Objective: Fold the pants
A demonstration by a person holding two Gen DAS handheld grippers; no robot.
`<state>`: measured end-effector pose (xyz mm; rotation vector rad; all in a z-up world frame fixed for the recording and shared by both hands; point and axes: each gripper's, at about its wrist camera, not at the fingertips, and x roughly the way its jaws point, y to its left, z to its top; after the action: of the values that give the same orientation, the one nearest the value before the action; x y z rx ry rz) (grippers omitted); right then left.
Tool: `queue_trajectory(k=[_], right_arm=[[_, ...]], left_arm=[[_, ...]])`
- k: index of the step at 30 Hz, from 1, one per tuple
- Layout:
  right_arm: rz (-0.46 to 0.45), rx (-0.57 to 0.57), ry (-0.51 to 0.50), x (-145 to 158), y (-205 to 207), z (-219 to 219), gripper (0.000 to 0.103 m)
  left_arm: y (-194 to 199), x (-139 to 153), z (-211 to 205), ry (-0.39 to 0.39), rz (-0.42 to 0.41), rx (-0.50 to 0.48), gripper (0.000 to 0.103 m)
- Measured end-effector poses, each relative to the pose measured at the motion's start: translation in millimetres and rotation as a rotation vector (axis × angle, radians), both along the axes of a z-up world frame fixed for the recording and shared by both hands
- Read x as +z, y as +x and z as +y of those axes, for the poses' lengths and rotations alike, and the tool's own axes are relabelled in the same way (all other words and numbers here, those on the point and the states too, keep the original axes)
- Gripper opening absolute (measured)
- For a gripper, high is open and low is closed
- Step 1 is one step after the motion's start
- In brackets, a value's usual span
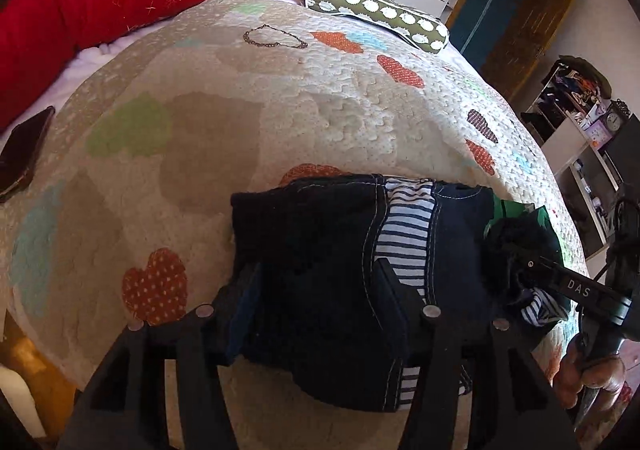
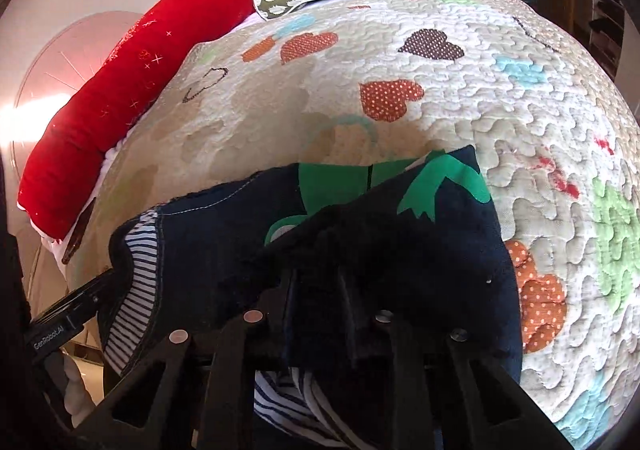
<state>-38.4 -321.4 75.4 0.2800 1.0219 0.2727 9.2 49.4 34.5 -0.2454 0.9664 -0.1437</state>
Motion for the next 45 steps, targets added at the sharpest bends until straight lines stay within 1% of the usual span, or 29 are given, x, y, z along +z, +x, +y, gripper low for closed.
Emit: queue_trajectory(k=[3,5,7,8,10,12,13,16,19,24,28,30,33,34,37,40,42,44,45], right_arm=[[0.016,-0.009,0.011,7.5,1.2,-3.5,0.023],[-0.010,-0.019,0.005,22.0,-3.6,-5.9,0.024],[-0.033,-0.027,0.016,38.1,-8.4,-3.3,0.028],[-0.044,-0.018,0.028,45.9,-8.7,2.9,0.032],[-0.058,0.027,0.033,57.4,-10.2,20.0,0.037],[-0.048,0.096,0.030,61.3,-6.2,53.9,0.044],[-0.035,0.135,0.033,61.5,-4.6,69.6,0.045],[0.002,0.232,0.019,57.8,0.5,117.1,0.046],[0.006,0.294,-0.007,56.4,3.9,155.5,0.047],[0.008,0.356,-0.054,49.7,4.1,196.1,0.056],[0.020,0.369,-0.118,42.2,7.7,217.3,0.059],[0.036,0.376,-0.154,39.9,9.4,224.8,0.062],[0.061,0.390,-0.221,27.5,14.5,244.7,0.064],[0.069,0.391,-0.264,20.7,15.0,254.4,0.065],[0.071,0.387,-0.348,10.0,15.0,269.6,0.068],[0.071,0.378,-0.445,1.9,15.2,276.1,0.068],[0.066,0.400,-0.496,-5.0,14.2,282.8,0.070],[0.046,0.420,-0.529,-5.9,11.8,289.2,0.067],[0.038,0.419,-0.539,-4.6,10.7,290.3,0.058]], left_arm=[[-8.3,14.1,17.7,-0.088,-0.027,0.006,0.055],[-18.6,28.6,33.3,-0.106,-0.076,0.042,0.055],[-27.7,38.0,52.2,-0.101,-0.115,0.096,0.055],[-31.8,39.7,62.6,-0.101,-0.126,0.127,0.055],[-38.5,38.3,82.6,-0.103,-0.128,0.190,0.055],[-44.4,33.0,99.1,-0.112,-0.118,0.228,0.055],[-46.7,29.4,105.9,-0.113,-0.109,0.243,0.055],[-54.0,19.3,118.8,-0.090,-0.087,0.276,0.055],[-61.0,14.1,123.8,-0.014,-0.082,0.302,0.055],[-66.0,11.4,128.5,0.095,-0.078,0.347,0.056],[-67.4,12.6,130.2,0.151,-0.077,0.368,0.056],[-68.2,12.8,130.5,0.174,-0.073,0.377,0.056],[-68.7,12.8,132.6,0.202,-0.067,0.388,0.056],[-68.3,12.6,133.4,0.208,-0.065,0.392,0.057],[-68.6,12.1,136.2,0.206,-0.059,0.396,0.057],[-68.3,11.5,136.6,0.207,-0.054,0.396,0.058],[-68.1,11.2,136.3,0.206,-0.051,0.393,0.058],[-67.8,11.4,134.8,0.204,-0.049,0.388,0.058],[-67.8,11.6,134.1,0.201,-0.048,0.385,0.058]])
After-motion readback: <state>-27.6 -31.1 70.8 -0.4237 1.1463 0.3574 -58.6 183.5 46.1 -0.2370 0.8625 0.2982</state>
